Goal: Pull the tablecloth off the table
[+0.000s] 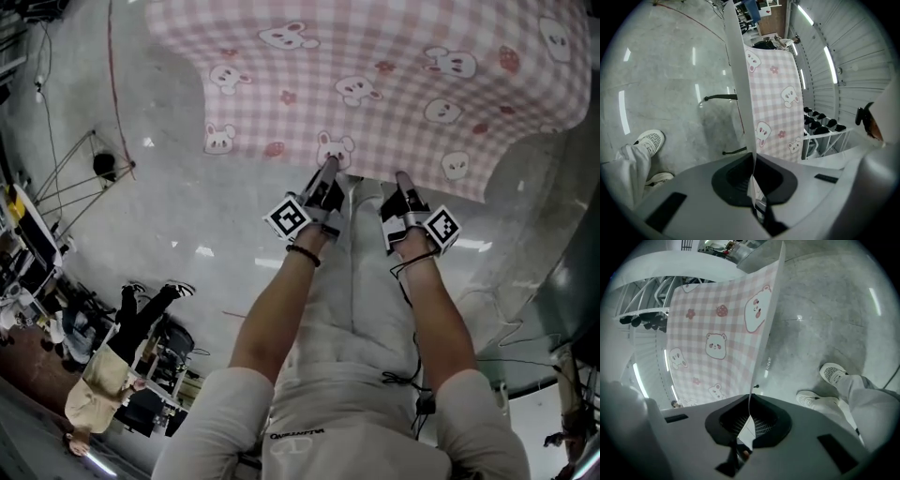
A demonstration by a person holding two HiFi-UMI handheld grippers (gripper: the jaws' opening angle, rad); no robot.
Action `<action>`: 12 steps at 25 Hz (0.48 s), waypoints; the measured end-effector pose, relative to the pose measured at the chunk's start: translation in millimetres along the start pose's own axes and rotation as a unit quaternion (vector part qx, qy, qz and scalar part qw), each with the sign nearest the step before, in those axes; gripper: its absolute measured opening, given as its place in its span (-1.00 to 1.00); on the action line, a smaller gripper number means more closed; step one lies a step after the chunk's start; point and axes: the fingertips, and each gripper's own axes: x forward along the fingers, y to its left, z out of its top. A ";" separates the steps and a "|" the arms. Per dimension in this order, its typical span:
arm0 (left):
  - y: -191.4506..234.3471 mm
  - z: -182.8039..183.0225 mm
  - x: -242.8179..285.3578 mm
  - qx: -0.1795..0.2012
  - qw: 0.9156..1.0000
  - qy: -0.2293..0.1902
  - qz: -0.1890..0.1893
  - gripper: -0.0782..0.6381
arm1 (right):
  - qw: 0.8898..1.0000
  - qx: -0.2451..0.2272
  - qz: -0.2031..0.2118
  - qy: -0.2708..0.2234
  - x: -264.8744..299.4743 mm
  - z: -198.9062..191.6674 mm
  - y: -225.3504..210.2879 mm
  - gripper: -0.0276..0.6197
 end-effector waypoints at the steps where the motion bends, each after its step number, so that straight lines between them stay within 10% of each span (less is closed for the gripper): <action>1: -0.6 -0.3 -0.2 -0.004 1.000 0.000 0.006 -0.77 | 1.000 0.003 -0.006 0.001 -0.1 -0.5 0.4 -0.88; 7: -8.0 2.3 -0.6 0.017 1.000 0.008 0.013 -0.77 | 1.000 0.010 -0.014 0.001 -5.9 0.2 2.4 -0.88; 12: 116.4 -26.0 11.0 0.041 0.999 0.011 0.020 -0.77 | 1.000 0.010 0.016 0.010 32.1 7.4 -112.4 -0.88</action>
